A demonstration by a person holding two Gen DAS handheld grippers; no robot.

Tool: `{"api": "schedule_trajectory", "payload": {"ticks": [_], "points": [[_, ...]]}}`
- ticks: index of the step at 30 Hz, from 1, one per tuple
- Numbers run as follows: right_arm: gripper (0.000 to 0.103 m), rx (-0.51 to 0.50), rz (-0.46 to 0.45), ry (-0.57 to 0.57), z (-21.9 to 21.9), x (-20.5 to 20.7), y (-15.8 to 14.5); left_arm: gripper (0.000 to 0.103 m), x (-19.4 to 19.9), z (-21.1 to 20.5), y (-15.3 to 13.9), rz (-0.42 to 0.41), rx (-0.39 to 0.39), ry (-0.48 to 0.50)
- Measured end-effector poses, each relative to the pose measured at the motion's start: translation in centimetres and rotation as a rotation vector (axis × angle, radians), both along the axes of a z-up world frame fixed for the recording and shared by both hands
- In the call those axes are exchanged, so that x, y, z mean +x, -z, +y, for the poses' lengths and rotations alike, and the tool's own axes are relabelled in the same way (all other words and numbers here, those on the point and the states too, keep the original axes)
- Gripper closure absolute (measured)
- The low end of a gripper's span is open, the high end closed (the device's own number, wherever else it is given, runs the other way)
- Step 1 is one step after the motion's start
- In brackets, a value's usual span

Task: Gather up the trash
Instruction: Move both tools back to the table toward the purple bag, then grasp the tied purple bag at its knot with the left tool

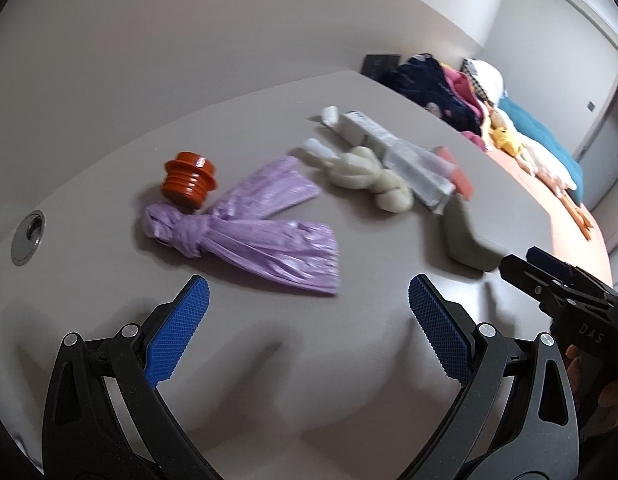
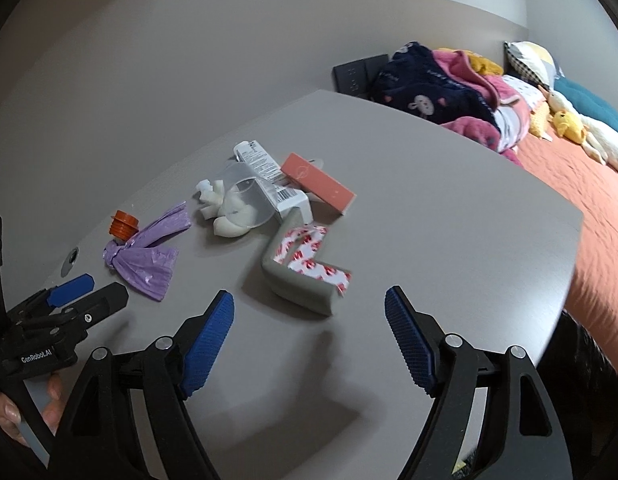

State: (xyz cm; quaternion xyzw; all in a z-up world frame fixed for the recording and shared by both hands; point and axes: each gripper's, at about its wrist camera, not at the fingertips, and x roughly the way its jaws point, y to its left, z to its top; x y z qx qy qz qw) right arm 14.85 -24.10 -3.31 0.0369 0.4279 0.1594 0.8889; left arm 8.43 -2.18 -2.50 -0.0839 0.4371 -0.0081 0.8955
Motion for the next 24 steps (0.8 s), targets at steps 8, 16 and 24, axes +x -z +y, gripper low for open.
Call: {"api": "schedule_trajectory", "payload": {"ticks": [8, 16, 24], "points": [[0.021, -0.063, 0.011, -0.029, 2.0, 2.3, 1.5, 0.006, 2.0, 2.0, 1.3, 0.023, 0.027, -0.055], [0.021, -0.091, 0.027, -0.051, 2.7, 3.9, 2.7, 0.006, 4.4, 3.0, 2.4, 0.052, 0.097, -0.077], [0.044, -0.098, 0.024, -0.06, 2.6, 3.9, 3.0, 0.048, 5.3, 3.3, 2.9, 0.059, 0.152, -0.082]]}}
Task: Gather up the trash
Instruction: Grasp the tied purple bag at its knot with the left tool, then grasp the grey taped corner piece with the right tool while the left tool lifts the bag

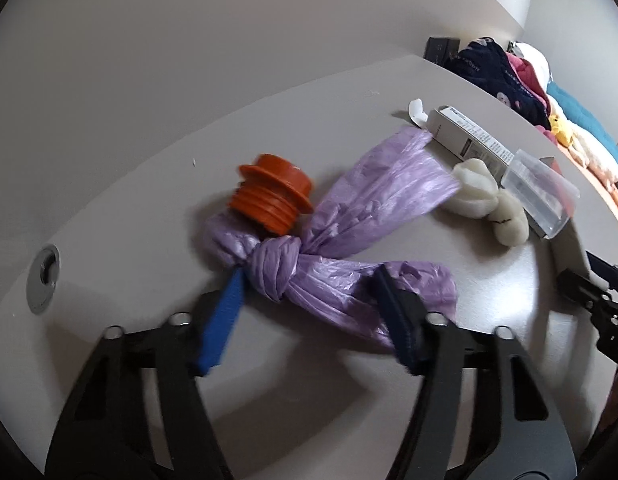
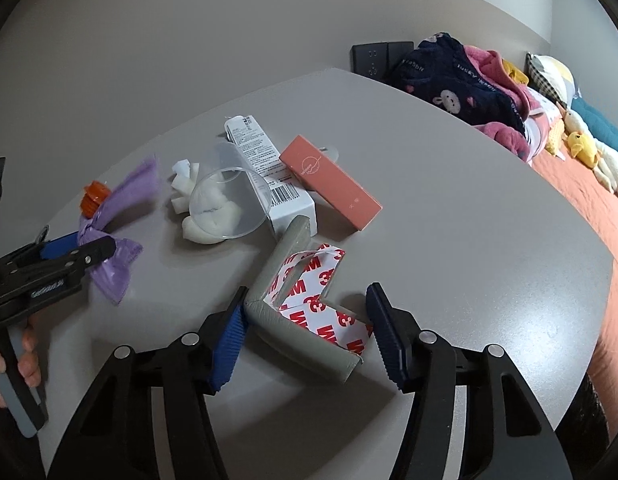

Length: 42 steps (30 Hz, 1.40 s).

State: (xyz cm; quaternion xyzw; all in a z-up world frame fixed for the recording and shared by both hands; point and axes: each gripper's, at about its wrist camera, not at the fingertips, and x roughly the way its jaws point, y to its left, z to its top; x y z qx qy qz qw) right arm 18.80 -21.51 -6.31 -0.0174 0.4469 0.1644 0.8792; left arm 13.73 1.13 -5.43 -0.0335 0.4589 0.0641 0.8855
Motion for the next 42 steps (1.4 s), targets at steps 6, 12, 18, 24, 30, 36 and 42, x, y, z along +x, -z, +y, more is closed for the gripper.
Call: {"api": "schedule_trajectory", "payload": {"ticks": [6, 12, 18, 24, 30, 36, 42], "points": [[0.044, 0.023, 0.006, -0.002, -0.1, -0.5, -0.1, 0.089, -0.5, 0.5, -0.2, -0.018, -0.01, -0.002], [0.044, 0.064, 0.009, 0.003, -0.6, -1.2, -0.5, 0.091, -1.4, -0.1, -0.7, -0.028, -0.02, 0.018], [0.044, 0.087, -0.002, 0.009, -1.3, -2.3, -1.5, 0.091, -3.6, -0.8, -1.6, -0.053, -0.035, 0.047], [0.044, 0.098, -0.023, 0.017, -2.1, -3.8, -2.9, 0.091, -4.9, -1.6, -2.4, -0.069, -0.054, 0.074], [0.044, 0.12, -0.045, 0.032, -3.4, -5.5, -4.2, 0.091, -6.5, -2.9, -3.2, -0.088, -0.075, 0.114], [0.044, 0.131, -0.071, 0.049, -4.7, -7.7, -5.6, 0.091, -8.1, -4.5, -4.4, -0.108, -0.08, 0.149], [0.044, 0.14, -0.091, 0.061, -6.1, -9.2, -6.6, 0.091, -9.4, -6.1, -5.4, -0.125, -0.087, 0.191]]}}
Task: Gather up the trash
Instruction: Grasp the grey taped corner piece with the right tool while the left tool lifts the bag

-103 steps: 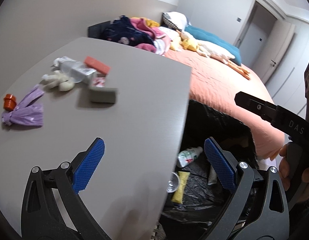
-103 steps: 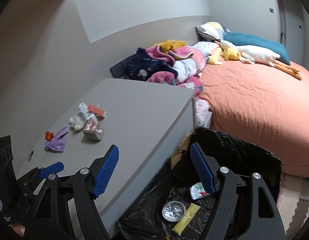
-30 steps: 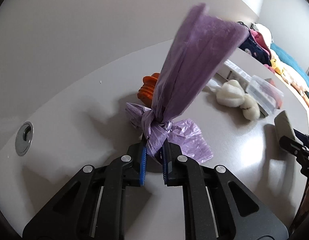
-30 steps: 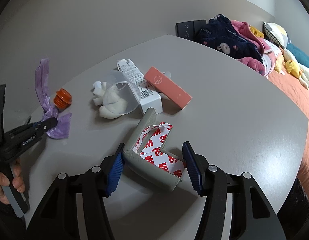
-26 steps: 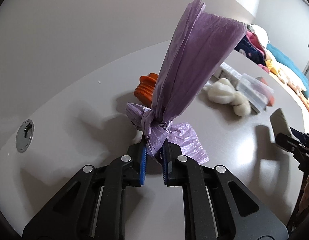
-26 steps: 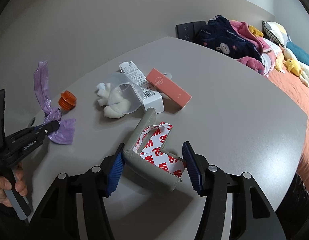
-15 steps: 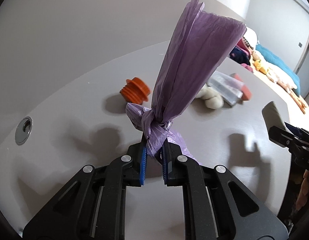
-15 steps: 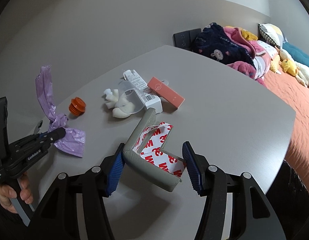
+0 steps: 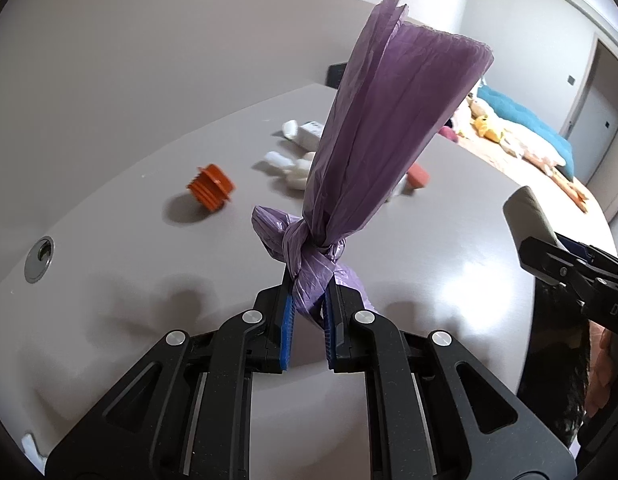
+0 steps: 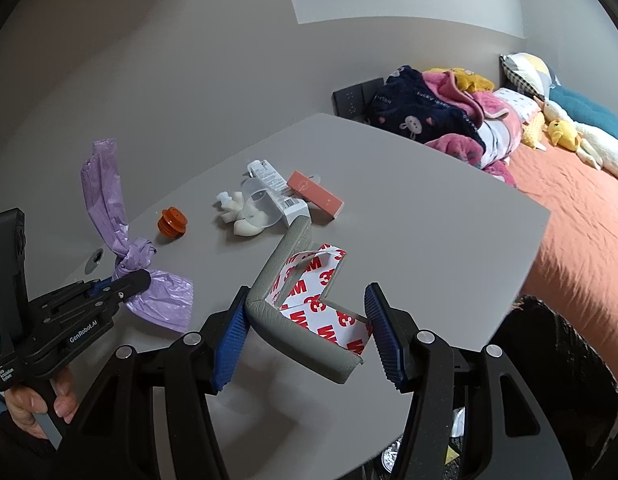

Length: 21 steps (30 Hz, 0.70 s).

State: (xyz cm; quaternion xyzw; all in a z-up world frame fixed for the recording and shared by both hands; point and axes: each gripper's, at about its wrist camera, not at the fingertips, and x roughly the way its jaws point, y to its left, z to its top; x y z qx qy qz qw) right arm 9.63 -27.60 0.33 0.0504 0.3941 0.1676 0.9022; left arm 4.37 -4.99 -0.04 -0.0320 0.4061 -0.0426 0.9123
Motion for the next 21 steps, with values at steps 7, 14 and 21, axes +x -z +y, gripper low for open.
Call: {"api": "schedule_trajectory", "payload": {"ticks": [7, 14, 21], "points": [[0.044, 0.015, -0.027, 0.03, -2.0, -1.9, -1.3, 0.091, -1.5, -1.6, -1.1, -0.019, -0.006, 0.054], [0.044, 0.024, -0.05, 0.067, -4.1, -3.9, -2.2, 0.091, -1.6, -6.3, -1.4, -0.031, -0.006, 0.109], [0.044, 0.027, -0.064, 0.109, -6.6, -5.8, -2.8, 0.091, -2.1, -8.9, -2.0, -0.038, -0.008, 0.174]]}}
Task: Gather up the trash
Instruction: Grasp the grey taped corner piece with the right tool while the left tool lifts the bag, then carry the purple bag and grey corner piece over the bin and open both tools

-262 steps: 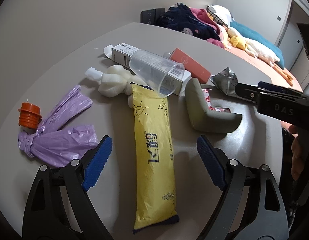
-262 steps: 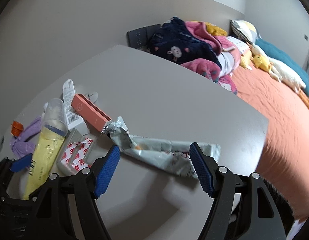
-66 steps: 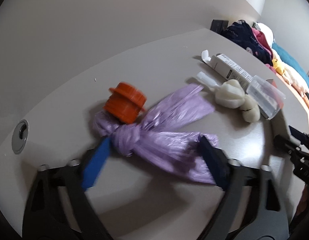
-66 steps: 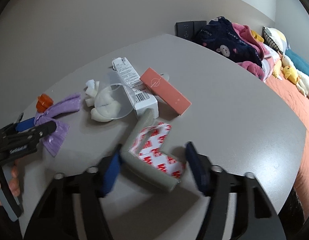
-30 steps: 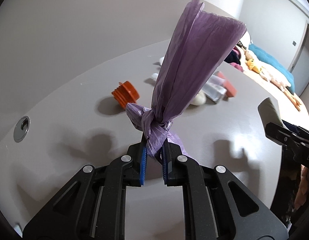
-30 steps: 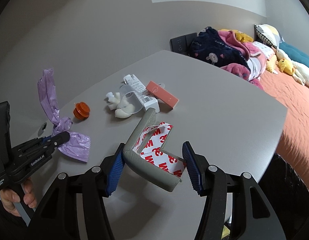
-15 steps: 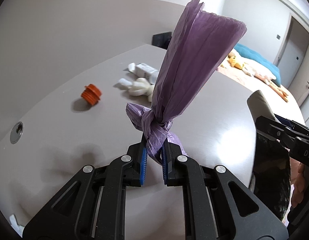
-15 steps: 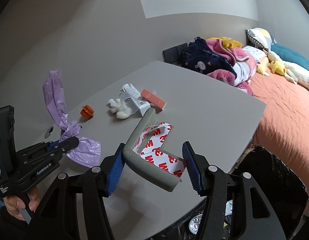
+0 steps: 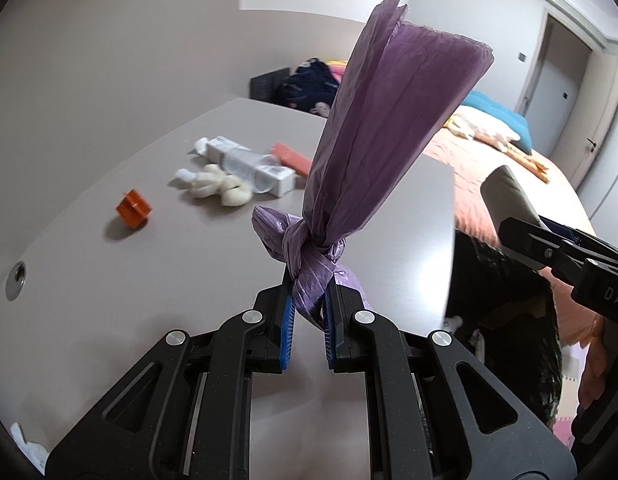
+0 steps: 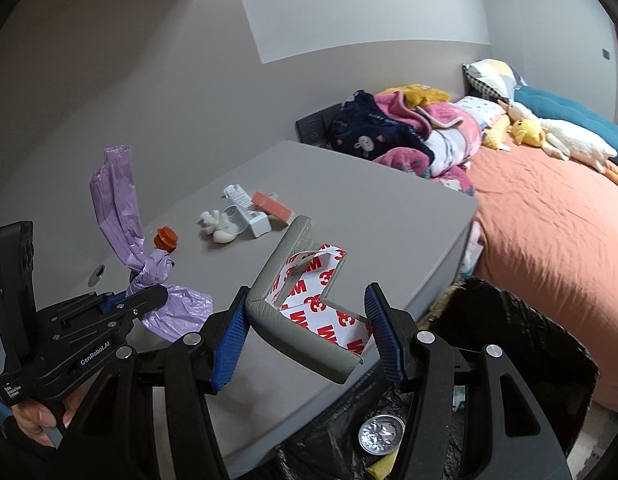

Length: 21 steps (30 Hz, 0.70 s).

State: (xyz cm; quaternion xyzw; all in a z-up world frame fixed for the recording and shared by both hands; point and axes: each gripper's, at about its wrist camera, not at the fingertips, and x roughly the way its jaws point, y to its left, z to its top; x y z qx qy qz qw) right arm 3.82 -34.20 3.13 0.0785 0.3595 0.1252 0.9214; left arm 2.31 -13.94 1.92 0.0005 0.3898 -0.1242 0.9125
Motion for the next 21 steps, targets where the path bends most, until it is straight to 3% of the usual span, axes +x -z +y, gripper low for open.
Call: {"api": "schedule_trajectory", "payload": {"ticks": [21], "points": [[0.044, 0.012, -0.028, 0.15, -8.2, -5.1, -0.6, 0.091, -2.5, -10.0, -0.2, -0.004, 0.022, 0.219]]}}
